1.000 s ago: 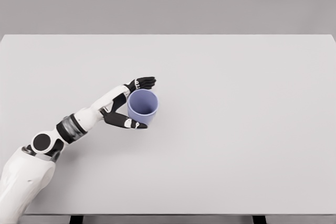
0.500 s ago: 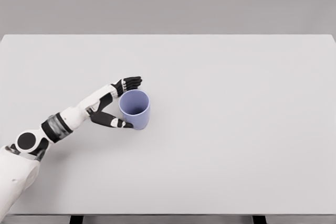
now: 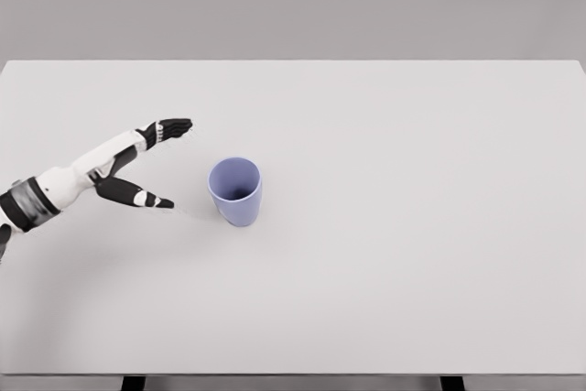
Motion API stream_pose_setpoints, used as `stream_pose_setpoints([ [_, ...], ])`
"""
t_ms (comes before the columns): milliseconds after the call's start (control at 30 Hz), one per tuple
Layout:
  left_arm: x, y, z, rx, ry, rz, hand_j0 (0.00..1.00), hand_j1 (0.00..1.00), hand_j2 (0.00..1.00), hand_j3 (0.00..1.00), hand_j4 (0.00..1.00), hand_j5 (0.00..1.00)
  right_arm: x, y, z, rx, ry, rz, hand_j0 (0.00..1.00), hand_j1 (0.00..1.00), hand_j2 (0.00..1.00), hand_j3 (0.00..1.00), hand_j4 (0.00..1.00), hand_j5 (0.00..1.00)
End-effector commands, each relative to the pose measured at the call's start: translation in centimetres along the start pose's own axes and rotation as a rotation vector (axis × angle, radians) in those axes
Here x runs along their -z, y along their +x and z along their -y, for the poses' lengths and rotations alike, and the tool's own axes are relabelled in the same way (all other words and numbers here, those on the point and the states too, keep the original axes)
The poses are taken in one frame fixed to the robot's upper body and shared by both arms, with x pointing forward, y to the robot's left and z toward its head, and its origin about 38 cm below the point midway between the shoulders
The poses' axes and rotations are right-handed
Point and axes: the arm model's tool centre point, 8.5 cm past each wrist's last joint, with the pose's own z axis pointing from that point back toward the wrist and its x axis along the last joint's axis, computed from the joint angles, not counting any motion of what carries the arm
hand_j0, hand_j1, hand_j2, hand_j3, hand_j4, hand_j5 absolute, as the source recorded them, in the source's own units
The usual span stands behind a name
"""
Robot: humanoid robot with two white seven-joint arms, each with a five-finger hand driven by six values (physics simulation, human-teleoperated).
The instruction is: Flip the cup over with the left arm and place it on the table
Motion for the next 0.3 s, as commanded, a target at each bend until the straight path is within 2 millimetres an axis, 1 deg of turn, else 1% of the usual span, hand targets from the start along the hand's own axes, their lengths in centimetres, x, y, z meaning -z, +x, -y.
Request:
stream_pose_setpoints([
  [0,-1.7,0.6,-1.7,0.057,0.011,-0.001,1.0,1.0,1.0,1.0,1.0,1.0,0.0,0.0,0.0,0.001,-0.001,0.0,1.0,1.0,1.0,1.0,1.0,1.0],
  [100,-2.9,1.3,-3.1,0.109,0.016,0.0,1.0,1.0,1.0,1.0,1.0,1.0,0.0,0.0,0.0,0.001,0.0,0.0,1.0,1.0,1.0,1.0,1.0,1.0],
  [200,-2.8,1.9,-3.7,0.131,0.021,0.014,1.0,1.0,1.0,1.0,1.0,1.0,0.0,0.0,0.0,0.001,0.0,0.0,1.0,1.0,1.0,1.0,1.0,1.0],
  [233,-3.0,2.0,-4.1,0.14,0.023,0.012,1.0,1.0,1.0,1.0,1.0,1.0,0.0,-0.1,0.1,0.001,-0.001,-0.001,1.0,1.0,1.0,1.0,1.0,1.0],
  [267,-3.3,2.5,-4.9,0.16,0.024,0.006,1.0,1.0,1.0,1.0,1.0,1.0,0.0,0.0,0.0,0.001,0.0,0.0,1.0,1.0,1.0,1.0,1.0,1.0],
])
